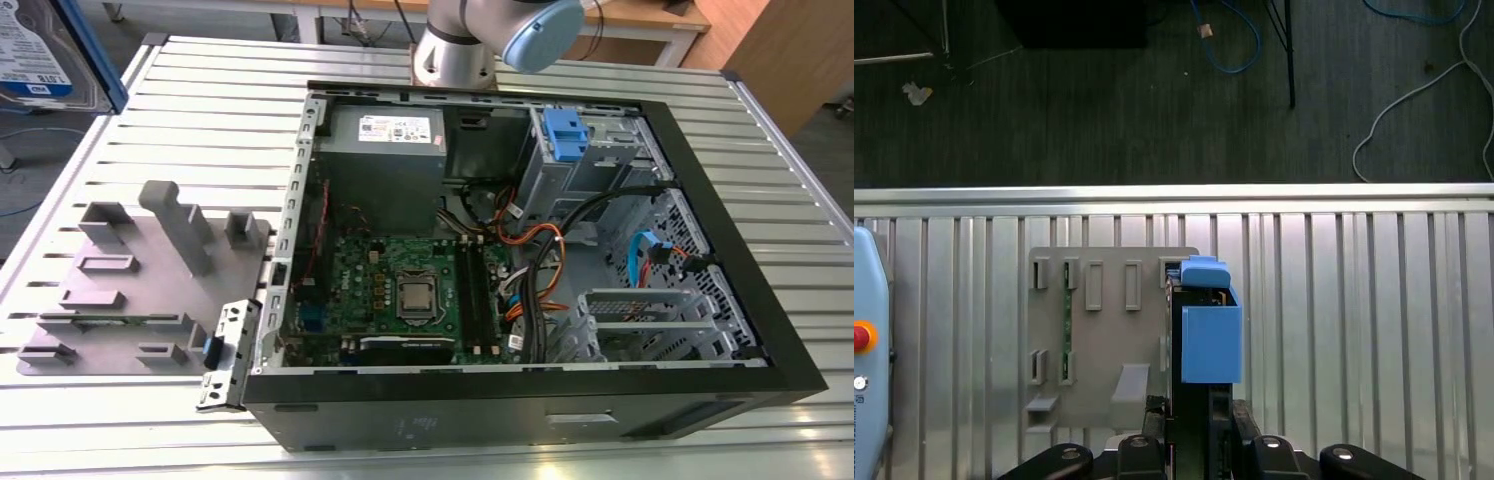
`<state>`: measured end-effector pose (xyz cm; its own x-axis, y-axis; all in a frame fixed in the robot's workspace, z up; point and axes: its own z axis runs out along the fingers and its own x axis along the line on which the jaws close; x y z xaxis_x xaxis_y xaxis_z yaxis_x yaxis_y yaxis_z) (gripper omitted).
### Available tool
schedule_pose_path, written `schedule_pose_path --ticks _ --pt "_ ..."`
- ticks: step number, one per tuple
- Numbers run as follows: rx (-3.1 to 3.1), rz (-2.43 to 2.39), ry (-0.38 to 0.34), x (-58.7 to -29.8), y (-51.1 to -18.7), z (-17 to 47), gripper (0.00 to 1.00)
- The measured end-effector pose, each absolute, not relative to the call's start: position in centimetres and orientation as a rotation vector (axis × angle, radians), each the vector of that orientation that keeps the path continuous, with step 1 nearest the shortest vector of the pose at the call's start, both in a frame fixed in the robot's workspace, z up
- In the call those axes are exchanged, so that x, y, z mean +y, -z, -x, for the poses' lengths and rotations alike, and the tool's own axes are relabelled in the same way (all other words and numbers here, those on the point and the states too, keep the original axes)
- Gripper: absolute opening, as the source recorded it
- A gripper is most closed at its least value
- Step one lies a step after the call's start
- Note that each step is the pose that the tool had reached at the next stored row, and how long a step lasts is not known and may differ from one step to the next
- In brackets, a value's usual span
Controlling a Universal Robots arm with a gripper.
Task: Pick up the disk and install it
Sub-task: 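Pick up the disk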
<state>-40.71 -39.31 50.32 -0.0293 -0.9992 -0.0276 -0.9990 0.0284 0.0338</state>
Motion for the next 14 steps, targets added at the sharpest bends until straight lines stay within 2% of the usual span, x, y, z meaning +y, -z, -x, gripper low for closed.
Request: schedule_pose_path --ticks 14 --pt "-2.250 -2.186 0.068 -39.3 -50.3 39.6 0.35"
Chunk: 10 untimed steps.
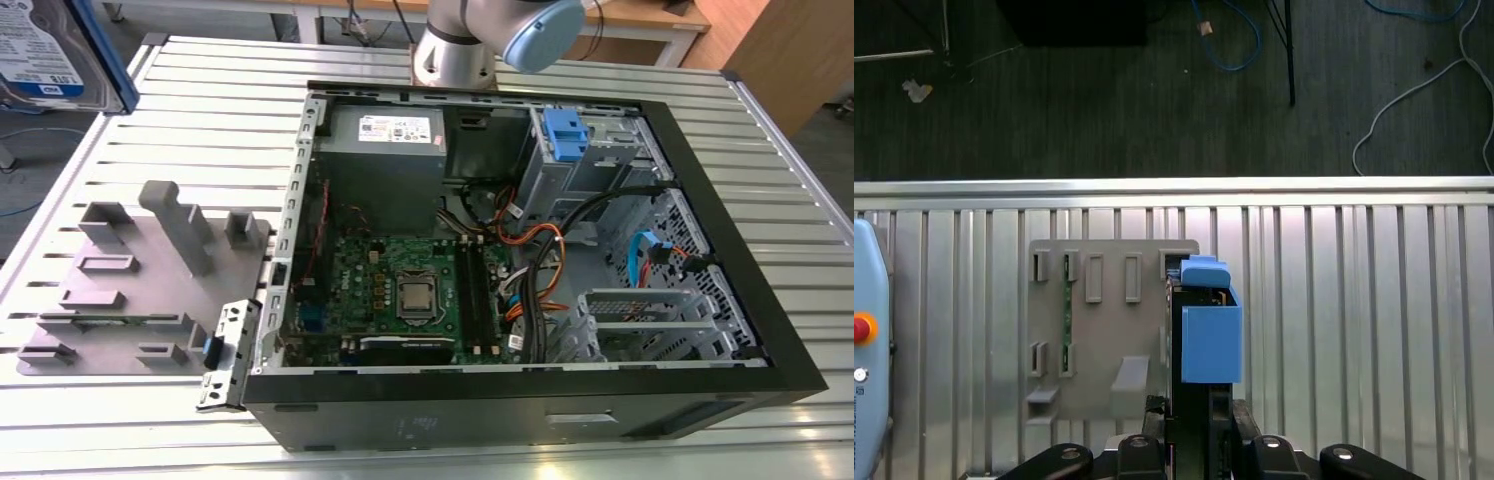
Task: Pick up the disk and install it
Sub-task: 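Pick up the disk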
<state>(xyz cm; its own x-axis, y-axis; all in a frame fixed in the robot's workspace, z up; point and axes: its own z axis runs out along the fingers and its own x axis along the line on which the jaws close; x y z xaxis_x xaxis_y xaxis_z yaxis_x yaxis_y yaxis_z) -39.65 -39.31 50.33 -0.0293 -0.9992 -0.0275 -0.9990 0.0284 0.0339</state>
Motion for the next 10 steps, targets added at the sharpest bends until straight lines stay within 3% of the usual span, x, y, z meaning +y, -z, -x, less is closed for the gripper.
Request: schedule_pose_path --ticks 10 --pt "-2.250 -2.186 0.068 -39.3 -50.3 38.1 0.35"
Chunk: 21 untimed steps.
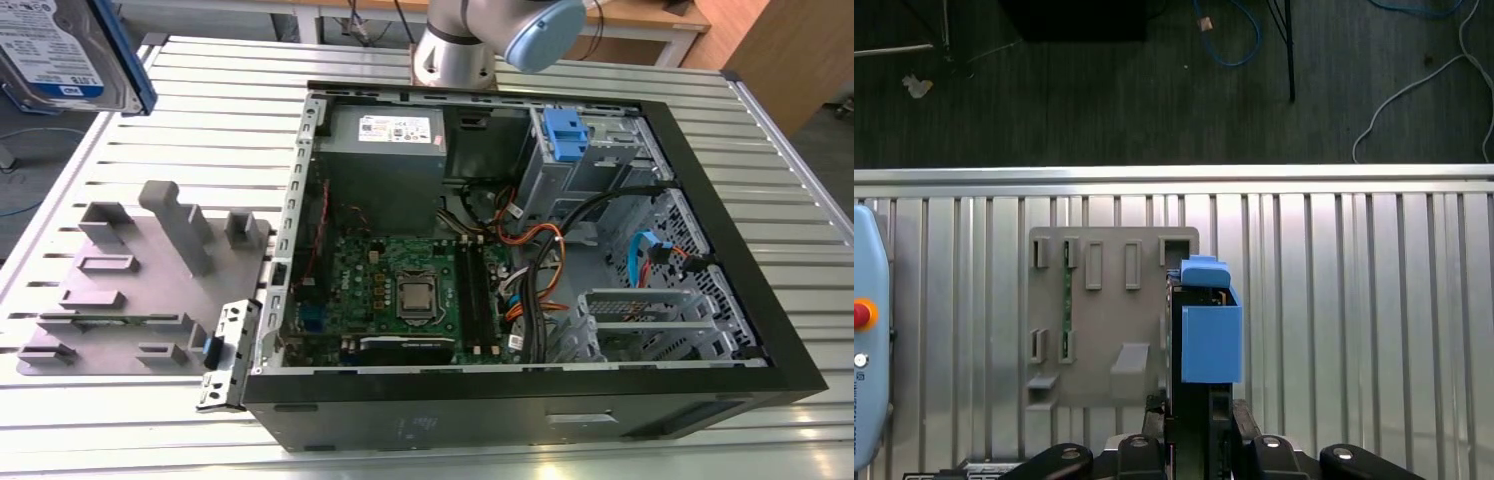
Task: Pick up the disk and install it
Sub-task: 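Pick up the disk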
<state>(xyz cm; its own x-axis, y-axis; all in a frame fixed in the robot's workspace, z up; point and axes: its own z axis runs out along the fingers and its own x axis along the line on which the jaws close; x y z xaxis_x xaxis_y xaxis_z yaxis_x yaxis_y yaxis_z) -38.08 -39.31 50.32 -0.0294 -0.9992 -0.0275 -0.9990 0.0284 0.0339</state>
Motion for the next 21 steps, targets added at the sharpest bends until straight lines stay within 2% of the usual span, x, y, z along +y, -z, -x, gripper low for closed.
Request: schedule_pose_path --ticks 21 --pt "-2.250 -2.186 0.068 -39.3 -50.3 35.6 0.35"
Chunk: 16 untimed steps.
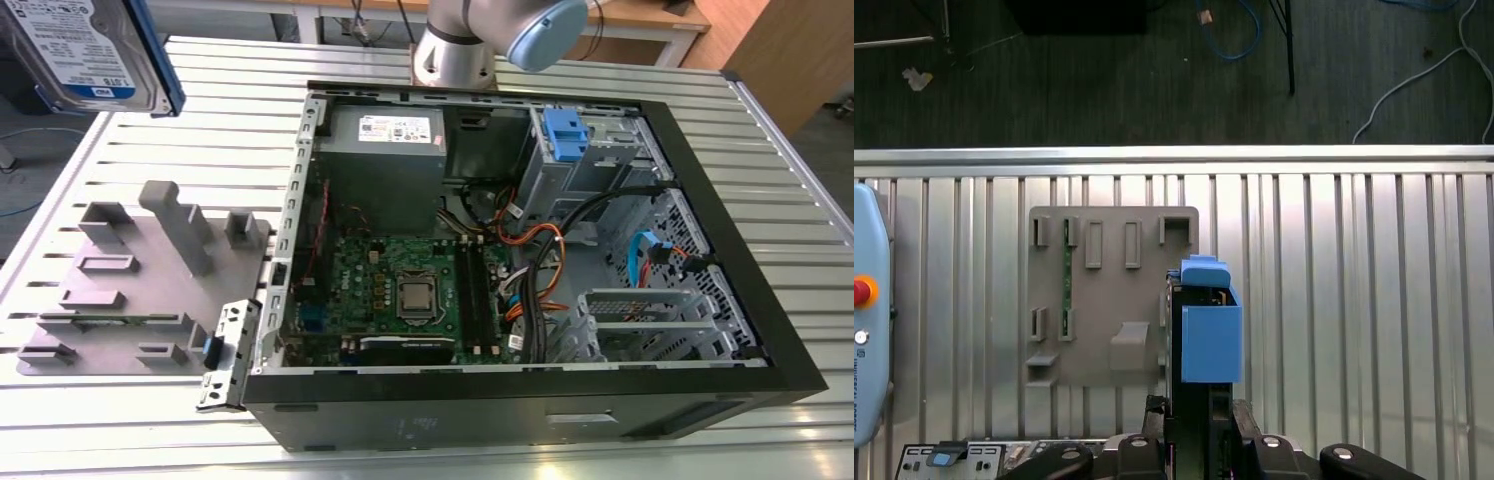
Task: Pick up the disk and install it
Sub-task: 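Pick up the disk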
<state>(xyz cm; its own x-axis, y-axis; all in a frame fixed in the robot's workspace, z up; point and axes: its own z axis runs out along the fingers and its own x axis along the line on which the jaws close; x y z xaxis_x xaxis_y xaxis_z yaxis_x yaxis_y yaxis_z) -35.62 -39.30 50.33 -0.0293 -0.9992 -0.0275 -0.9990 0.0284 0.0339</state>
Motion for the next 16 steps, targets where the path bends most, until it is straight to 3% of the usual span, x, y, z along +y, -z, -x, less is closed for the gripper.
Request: schedule_pose_path --ticks 16 --pt "-2.250 -2.186 0.068 -39.3 -50.3 33.7 0.35"
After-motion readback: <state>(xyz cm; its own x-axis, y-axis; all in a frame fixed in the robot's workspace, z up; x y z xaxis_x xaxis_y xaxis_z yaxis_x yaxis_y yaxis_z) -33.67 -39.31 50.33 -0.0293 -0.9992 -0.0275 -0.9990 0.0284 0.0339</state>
